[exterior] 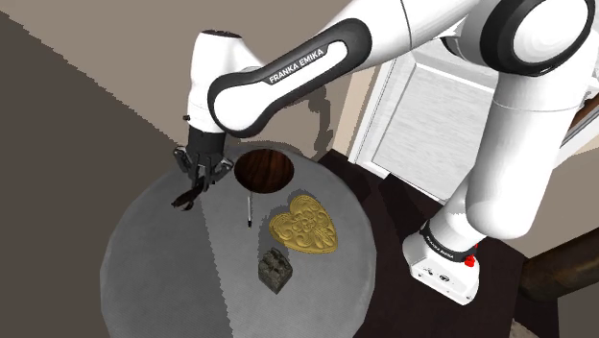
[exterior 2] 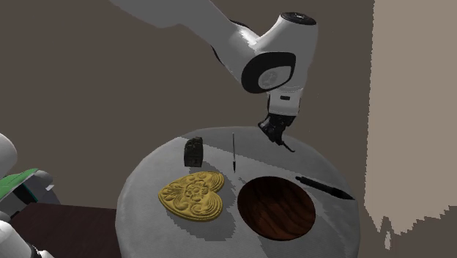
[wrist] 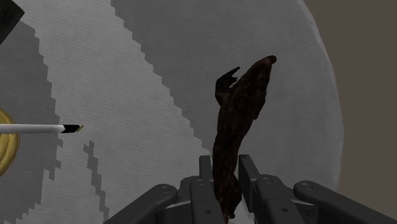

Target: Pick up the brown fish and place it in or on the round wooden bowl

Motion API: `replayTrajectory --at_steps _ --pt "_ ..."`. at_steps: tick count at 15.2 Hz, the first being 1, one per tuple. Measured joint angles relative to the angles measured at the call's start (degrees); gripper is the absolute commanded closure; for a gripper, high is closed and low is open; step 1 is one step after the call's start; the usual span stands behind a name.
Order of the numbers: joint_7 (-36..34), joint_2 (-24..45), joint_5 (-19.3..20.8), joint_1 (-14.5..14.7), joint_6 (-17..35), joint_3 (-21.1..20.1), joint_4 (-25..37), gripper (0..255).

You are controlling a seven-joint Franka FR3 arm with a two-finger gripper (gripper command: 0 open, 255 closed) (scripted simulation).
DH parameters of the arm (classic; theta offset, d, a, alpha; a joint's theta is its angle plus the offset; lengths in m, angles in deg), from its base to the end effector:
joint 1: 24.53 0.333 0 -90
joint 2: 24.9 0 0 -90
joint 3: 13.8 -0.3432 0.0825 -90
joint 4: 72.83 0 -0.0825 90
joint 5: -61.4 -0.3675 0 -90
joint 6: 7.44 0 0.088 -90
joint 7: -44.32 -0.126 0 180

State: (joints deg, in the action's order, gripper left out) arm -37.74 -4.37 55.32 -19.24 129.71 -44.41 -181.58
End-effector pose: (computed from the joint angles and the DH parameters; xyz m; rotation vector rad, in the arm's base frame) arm 0.5297 0.3549 0.3734 -2.5521 1.2676 0.1808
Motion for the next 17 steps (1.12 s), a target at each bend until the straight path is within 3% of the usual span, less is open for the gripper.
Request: replayTrajectory --at_steps 4,10,17 --pt "0.73 -2.13 -1.10 -1.03 -2.39 -0.41 0.31 255" --pt "10.35 -9.58 -7.59 -7.81 -2.45 -0.58 -8.16 255" --pt "22.80 -16.45 -13.95 -14.36 -4.29 1.95 -15.44 255"
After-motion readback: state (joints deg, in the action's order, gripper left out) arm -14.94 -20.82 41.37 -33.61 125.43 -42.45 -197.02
